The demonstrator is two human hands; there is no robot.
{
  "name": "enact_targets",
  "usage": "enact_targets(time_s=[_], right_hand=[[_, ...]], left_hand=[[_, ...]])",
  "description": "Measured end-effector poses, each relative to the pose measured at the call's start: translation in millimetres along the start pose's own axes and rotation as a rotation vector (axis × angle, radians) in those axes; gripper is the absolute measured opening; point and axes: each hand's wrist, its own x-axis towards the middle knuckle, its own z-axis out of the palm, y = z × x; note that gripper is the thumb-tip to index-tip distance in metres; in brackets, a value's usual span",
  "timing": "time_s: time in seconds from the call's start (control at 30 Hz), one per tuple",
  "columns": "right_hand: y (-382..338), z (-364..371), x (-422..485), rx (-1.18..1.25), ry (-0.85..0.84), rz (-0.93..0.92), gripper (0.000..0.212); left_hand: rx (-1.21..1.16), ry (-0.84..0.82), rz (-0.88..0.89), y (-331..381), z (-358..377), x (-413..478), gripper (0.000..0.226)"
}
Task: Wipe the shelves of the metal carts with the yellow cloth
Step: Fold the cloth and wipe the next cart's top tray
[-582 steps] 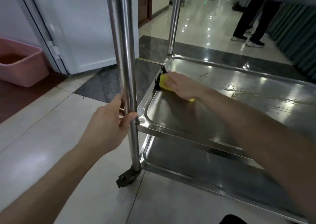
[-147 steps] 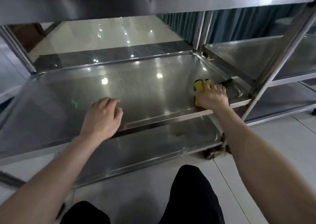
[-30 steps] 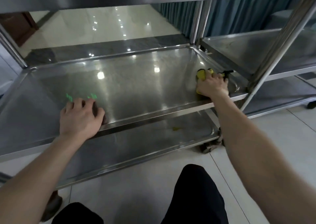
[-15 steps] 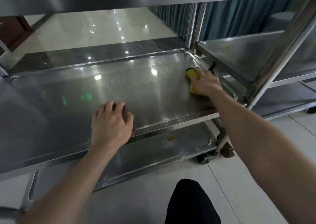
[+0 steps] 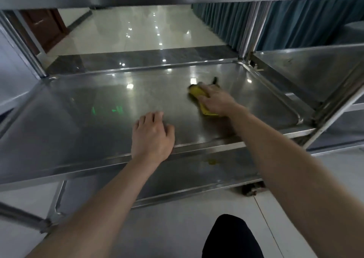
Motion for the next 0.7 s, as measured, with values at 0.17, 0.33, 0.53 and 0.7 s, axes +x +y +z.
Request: enact_targets(time_s=[0.17,0.33,0.53,0.7], right_hand=[[68.6,-12.7,-20.8,-0.032,0.162,0.421,0.069],[-95.7,53.1,-0.4,-0.072,0.095,0.338,0.073],[-273.7,123.8,-75.6,-0.052,-0.088,-0.392,0.061],[-191.7,80.1,-83.1,0.013,-0.103,-0.306,0.060]], left_hand=[[0.015,0.007,0.119,-49.7,-40.0,-1.9,0.046],[0.136,0.089,-0.010,-169.5,-74.1,-16.3,0.038],[0.078,0.038,-0.227,-250.9,-99.8,-33.4,0.036],[0.136,0.001,-0.150,-253.7,-99.5,-39.2,0.052]])
